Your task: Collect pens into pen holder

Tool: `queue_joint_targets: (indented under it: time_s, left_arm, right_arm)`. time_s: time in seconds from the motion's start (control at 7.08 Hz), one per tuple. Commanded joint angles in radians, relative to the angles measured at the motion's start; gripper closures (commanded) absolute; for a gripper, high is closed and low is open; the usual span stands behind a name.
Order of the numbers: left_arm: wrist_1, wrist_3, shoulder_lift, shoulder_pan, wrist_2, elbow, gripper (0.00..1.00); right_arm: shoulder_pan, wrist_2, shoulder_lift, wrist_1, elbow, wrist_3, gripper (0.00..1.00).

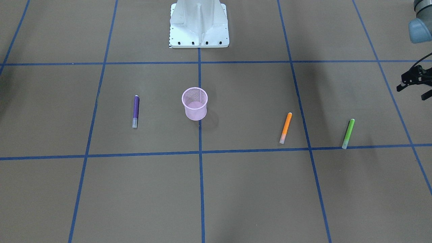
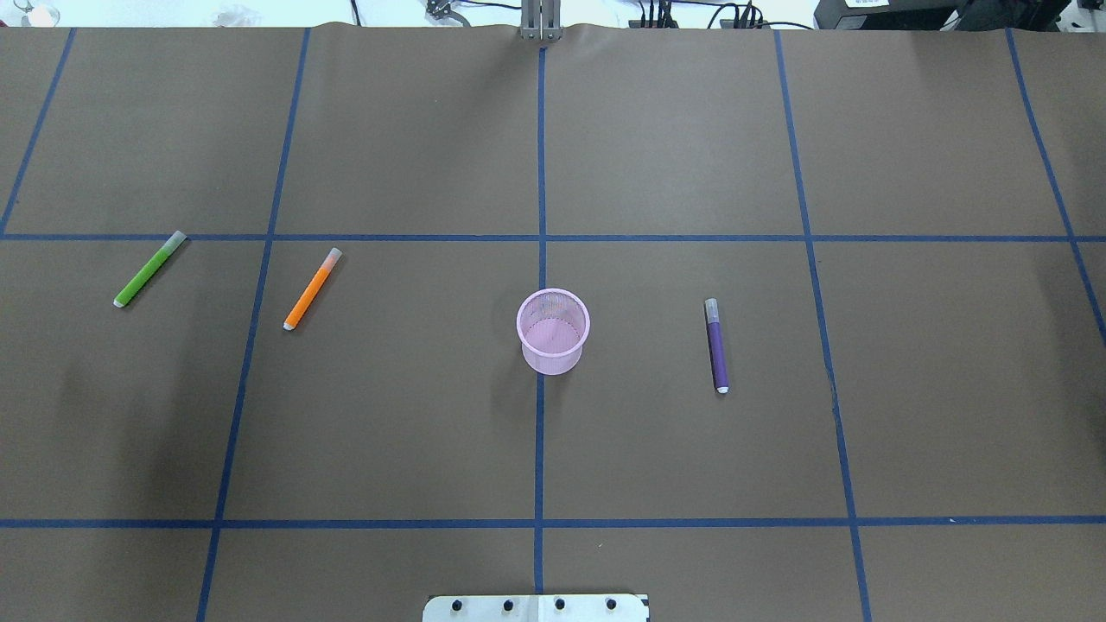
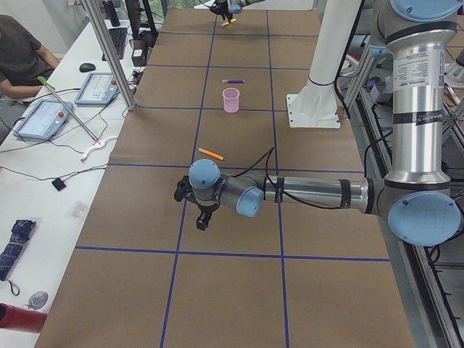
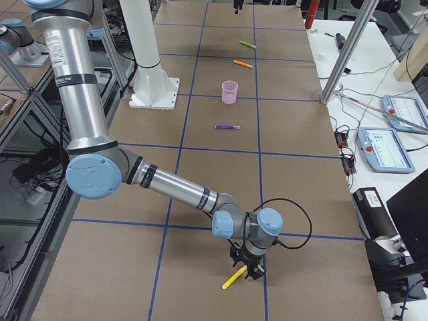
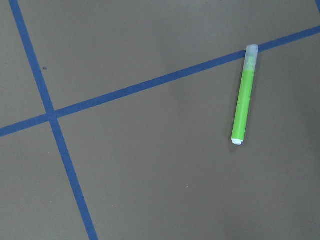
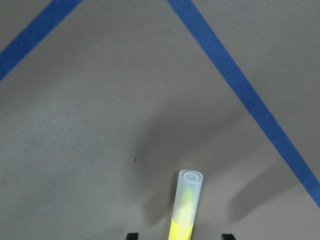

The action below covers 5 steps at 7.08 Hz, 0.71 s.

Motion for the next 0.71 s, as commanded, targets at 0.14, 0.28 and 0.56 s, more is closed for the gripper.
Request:
queue_joint_targets:
  time_s: [0.14, 0.28, 0.56]
  left_arm:
    - [-0.001, 0.000, -0.002, -0.001, 0.000, 0.000, 0.00]
    - [-0.001, -0.001, -0.002, 0.000, 0.000, 0.000, 0.00]
    - [0.001, 0.000, -0.002, -0.002, 0.000, 0.000, 0.00]
  right_arm:
    - [-0.007, -0.003, 0.030, 0.000, -0.051, 0.001, 0.39]
    - [-0.009, -0.003, 0.030, -0.001, -0.054, 0.003, 0.41]
    - [-0.009, -0.002, 0.030, -0.001, -0.054, 0.003, 0.83]
